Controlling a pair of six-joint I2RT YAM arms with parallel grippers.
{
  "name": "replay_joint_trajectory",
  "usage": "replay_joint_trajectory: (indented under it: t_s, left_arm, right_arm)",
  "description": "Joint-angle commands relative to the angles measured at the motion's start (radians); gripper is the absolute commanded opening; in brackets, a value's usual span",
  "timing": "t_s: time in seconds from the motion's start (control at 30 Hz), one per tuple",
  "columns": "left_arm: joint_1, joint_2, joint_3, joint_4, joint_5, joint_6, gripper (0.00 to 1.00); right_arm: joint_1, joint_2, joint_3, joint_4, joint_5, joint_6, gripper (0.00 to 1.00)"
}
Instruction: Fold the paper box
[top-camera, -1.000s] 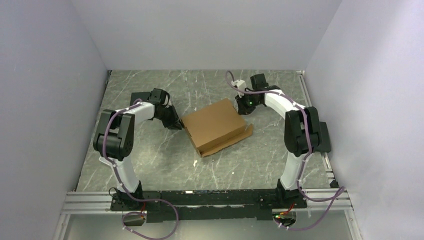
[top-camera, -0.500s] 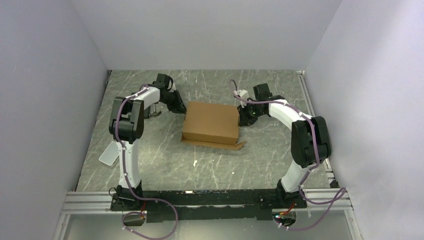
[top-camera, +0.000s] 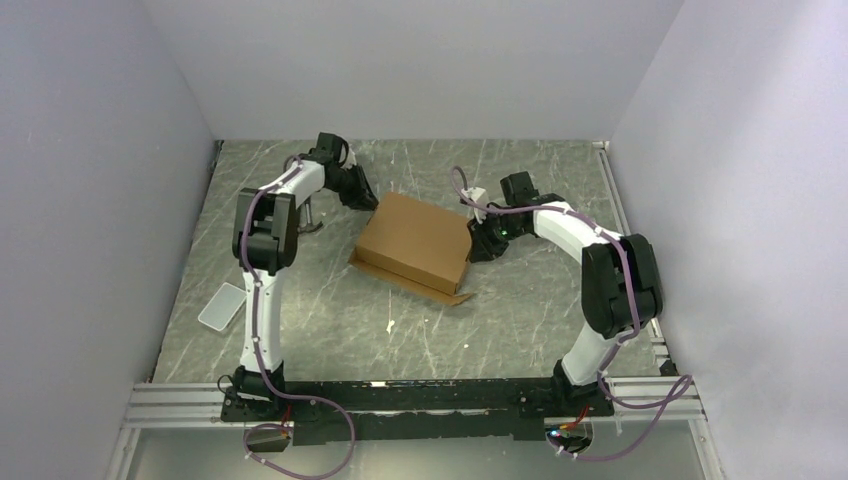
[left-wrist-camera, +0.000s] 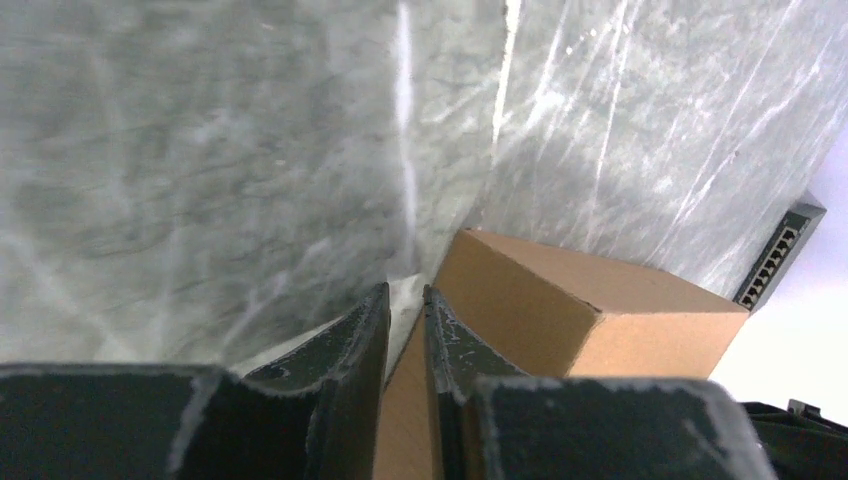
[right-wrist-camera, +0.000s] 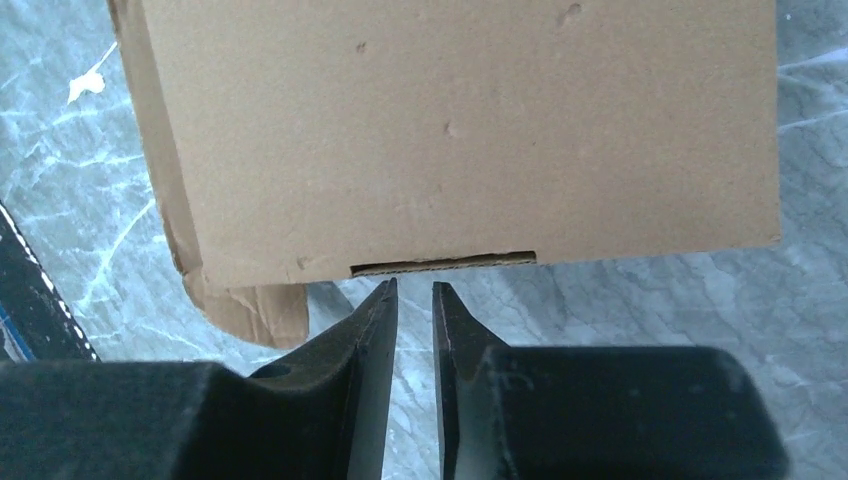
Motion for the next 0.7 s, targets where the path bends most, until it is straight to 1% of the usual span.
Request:
replay_joint_trajectory:
  t_s: [0.0, 0.13, 0.2, 0.47, 0.6, 0.67]
  left_arm:
    - [0.067, -0.137, -0.056, 0.033, -0.08, 0.009, 0.25]
    - [0.107, -0.33, -0.211, 0.098, -0.145, 0.03, 0.26]
    - [0.114, -0.425, -0.285, 0.115, -0.175, 0.043, 0.3]
    - [0.116, -0.774, -0.598, 0.155, -0.177, 0.054, 0.41]
    - [0.119, -0.958, -0.719, 0.158, -0.202, 0.059, 0.52]
    - [0.121, -1.064, -0.77, 0.149, -0.217, 0.062, 0.65]
  right_arm:
    - [0.001, -0.073, 0.01, -0.056, -0.025, -0.103, 0.25]
    - [-0.011, -0.132, -0.003, -0.093, -0.028, -0.172, 0.3]
    - [-0.023, -0.167, -0.005, -0.109, -0.046, -0.203, 0.33]
    - [-0.063, -0.259, -0.016, -0.15, -0.142, -0.288, 0.37]
    - [-0.084, -0.297, -0.036, -0.14, -0.202, -0.303, 0.39]
    - [-0.095, -0.303, -0.04, -0.132, -0.222, -0.3, 0.4]
